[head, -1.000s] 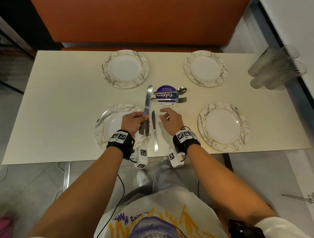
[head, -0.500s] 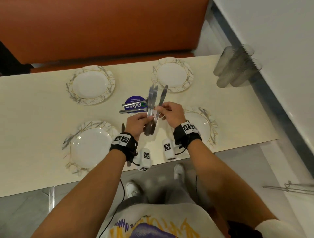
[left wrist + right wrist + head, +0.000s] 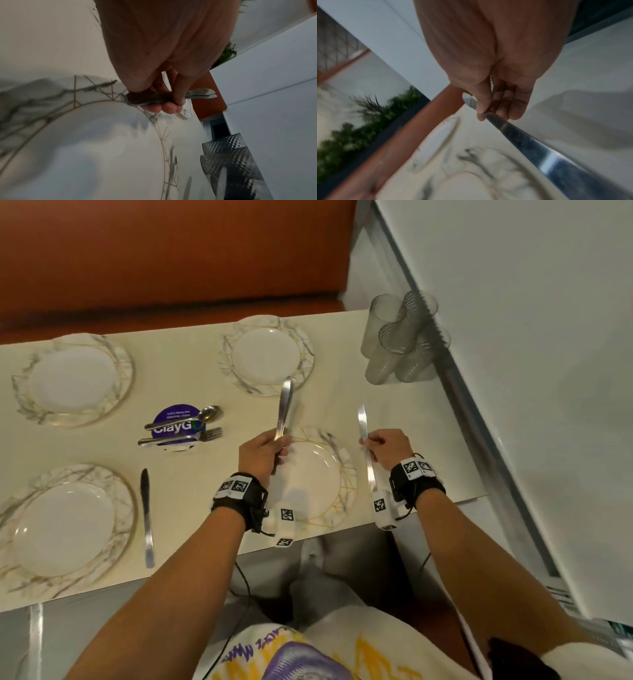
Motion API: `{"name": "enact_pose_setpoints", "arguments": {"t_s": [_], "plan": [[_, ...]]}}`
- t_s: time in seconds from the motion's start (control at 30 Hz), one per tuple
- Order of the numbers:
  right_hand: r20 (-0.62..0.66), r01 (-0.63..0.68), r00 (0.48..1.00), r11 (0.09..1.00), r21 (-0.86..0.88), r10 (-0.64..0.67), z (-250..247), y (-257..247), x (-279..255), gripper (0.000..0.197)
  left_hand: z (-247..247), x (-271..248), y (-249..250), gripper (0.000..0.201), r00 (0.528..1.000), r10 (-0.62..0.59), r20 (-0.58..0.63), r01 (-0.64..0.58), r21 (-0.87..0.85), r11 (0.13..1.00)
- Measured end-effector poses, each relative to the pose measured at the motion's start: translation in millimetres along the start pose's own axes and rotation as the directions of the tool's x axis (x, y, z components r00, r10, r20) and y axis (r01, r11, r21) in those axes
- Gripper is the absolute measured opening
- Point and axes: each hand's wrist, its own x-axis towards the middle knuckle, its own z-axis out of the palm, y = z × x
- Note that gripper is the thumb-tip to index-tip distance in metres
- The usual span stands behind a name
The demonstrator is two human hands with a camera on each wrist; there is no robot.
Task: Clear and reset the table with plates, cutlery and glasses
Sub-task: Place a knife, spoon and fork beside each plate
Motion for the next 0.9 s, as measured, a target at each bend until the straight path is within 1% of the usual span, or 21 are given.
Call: {"name": "enact_pose_setpoints", "arguments": {"t_s": [0.07, 0.17, 0.27, 0.37, 0.47, 0.53, 0.6, 0.63, 0.67, 0.73, 0.8, 0.9], "plan": [[0.034, -0.002, 0.999, 0.996, -0.086, 0.005, 1, 15, 0, 0.025, 8, 3, -4, 0.016, 0.999, -0.025, -0.033, 0.025, -0.012, 1.000], [0.071, 0.007, 0.997, 0.985, -0.173, 0.005, 9, 32, 0, 0.014, 14, 3, -10, 0.017, 0.996, -0.055, -0.077, 0.054, -0.011, 0.998], [0.047, -0.002, 0.999, 0.985, -0.172, 0.010, 14, 39, 1, 0.008, 17, -2, -11, 0.017, 0.994, -0.062, -0.090, 0.061, -0.019, 0.998], [0.032, 0.010, 0.999, 0.987, -0.162, -0.005, 14, 41, 2, 0.013, 20, -5, -12, 0.016, 0.994, -0.062, -0.092, 0.060, -0.023, 0.998], [0.037, -0.010, 0.999, 0.980, -0.198, 0.018, 17, 46, 5, 0.014, 22, -8, -13, 0.014, 0.995, -0.058, -0.082, 0.058, 0.001, 0.998], [0.040, 0.012, 0.999, 0.975, -0.222, -0.003, 18, 49, 6, 0.015, 24, -10, -12, 0.014, 0.995, -0.052, -0.084, 0.051, -0.003, 0.999], [0.016, 0.056, 0.998, 0.978, -0.203, -0.054, 17, 51, 5, 0.013, 24, -11, -10, 0.016, 0.995, -0.045, -0.092, 0.043, -0.016, 0.999], [0.015, 0.093, 0.996, 0.976, -0.197, -0.092, 16, 53, 4, 0.019, 24, -12, -11, 0.018, 0.995, -0.042, -0.096, 0.040, -0.016, 0.999], [0.037, 0.145, 0.989, 0.969, -0.202, -0.141, 16, 54, 3, 0.031, 23, -12, -11, 0.019, 0.994, -0.040, -0.099, 0.038, -0.016, 0.999], [0.117, 0.236, 0.970, 0.940, -0.246, -0.213, 15, 59, 3, 0.051, 21, -13, -13, 0.019, 0.994, -0.040, -0.105, 0.037, -0.026, 0.999], [0.166, 0.272, 0.958, 0.922, -0.274, -0.233, 15, 61, 3, 0.057, 21, -14, -13, 0.018, 0.994, -0.033, -0.107, 0.028, -0.045, 0.999], [0.176, 0.257, 0.961, 0.927, -0.274, -0.215, 16, 64, 0, 0.057, 22, -16, -13, 0.017, 0.993, -0.029, -0.113, 0.025, -0.034, 0.999]]}}
